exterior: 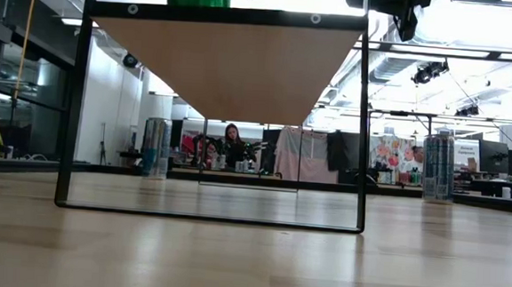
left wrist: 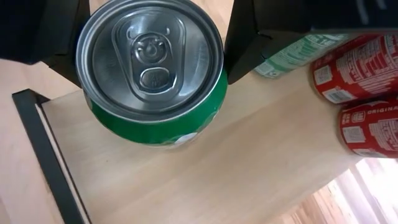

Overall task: Place canned beverage on shelf
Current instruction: Put the top left green soda can on the shelf

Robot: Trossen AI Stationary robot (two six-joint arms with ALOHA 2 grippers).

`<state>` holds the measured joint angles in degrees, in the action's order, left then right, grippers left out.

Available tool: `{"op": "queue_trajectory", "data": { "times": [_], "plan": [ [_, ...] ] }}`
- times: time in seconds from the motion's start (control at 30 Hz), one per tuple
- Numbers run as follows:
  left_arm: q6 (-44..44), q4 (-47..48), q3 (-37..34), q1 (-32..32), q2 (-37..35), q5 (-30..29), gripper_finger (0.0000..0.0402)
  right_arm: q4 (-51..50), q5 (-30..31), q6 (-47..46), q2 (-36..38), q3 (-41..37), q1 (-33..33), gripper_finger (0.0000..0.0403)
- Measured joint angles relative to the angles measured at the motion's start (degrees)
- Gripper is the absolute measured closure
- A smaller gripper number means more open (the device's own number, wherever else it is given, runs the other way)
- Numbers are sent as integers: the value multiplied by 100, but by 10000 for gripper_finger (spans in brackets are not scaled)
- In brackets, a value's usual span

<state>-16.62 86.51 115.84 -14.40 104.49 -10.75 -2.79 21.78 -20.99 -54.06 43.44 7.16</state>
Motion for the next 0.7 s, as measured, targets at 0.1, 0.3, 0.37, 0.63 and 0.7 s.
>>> {"op": "queue_trajectory", "data": {
  "times": [0.1,0.3,0.37,0.63,0.7],
  "plan": [
    [-6,4,4,16,2,7,195,-13,-2,0,0,0,0,403],
    [188,-106,-5,12,-5,-224,195,-112,-4,0,0,0,0,403],
    [235,-88,-7,14,-4,-295,195,-134,-30,0,0,0,-1,403],
    [-11,-70,-9,16,-8,-208,194,-131,-24,0,0,0,-2,403],
    [-51,-69,-9,16,-9,-138,190,-131,-22,0,0,0,-2,403]
  ]
}}
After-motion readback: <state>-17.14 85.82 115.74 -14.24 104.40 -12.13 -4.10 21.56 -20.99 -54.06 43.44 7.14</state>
